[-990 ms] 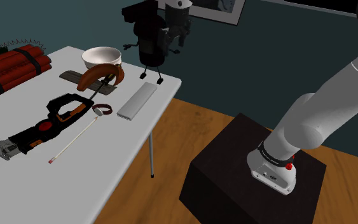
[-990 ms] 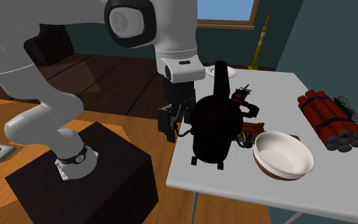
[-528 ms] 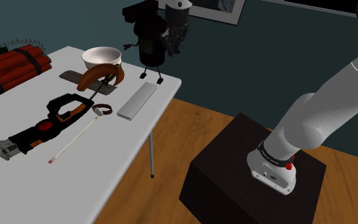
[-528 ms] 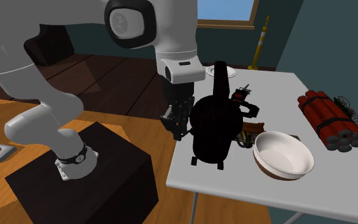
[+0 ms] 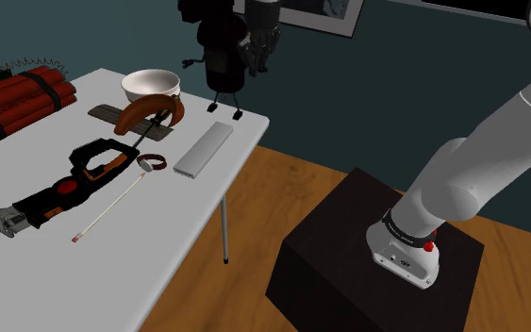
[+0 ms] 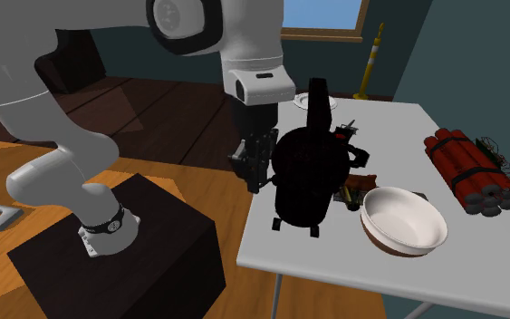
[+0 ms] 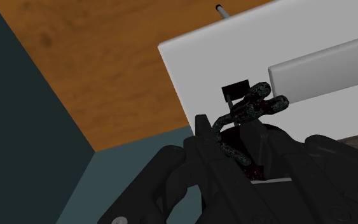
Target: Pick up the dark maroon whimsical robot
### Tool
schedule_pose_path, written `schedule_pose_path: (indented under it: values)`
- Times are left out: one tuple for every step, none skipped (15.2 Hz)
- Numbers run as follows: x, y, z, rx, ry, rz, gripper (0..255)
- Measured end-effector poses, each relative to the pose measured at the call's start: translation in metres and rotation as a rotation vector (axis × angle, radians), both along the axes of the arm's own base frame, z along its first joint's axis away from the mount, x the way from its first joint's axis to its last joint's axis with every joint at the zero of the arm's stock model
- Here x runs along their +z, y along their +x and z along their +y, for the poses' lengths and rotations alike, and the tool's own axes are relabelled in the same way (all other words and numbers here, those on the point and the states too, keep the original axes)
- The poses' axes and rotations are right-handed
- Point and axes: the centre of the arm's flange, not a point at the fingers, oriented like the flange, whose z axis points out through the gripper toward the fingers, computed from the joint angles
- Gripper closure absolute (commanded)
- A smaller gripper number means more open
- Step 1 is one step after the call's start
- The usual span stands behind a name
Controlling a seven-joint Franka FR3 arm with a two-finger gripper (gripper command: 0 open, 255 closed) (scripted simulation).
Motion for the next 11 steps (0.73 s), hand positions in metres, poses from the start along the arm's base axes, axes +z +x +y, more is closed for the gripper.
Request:
schedule_pose_path:
  values:
    - [0.005, 0.000, 0.000, 0.000, 0.000, 0.000, 255]
    - [0.010, 0.000, -0.001, 0.000, 0.000, 0.000, 255]
    - [0.015, 0.001, -0.002, 0.000, 0.000, 0.000, 255]
    - [0.021, 0.000, -0.001, 0.000, 0.000, 0.000, 255]
    - [0.027, 0.000, -0.001, 0.000, 0.000, 0.000, 255]
    - [0.032, -0.001, -0.001, 0.000, 0.000, 0.000, 255]
    - [0.036, -0.001, 0.000, 0.000, 0.000, 0.000, 255]
    - [0.041, 0.000, -0.001, 0.000, 0.000, 0.000, 255]
    - [0.048, 0.000, -0.002, 0.000, 0.000, 0.000, 255]
    - [0.054, 0.000, -0.002, 0.000, 0.000, 0.000, 255]
    - [0.057, 0.000, -0.002, 0.000, 0.000, 0.000, 255]
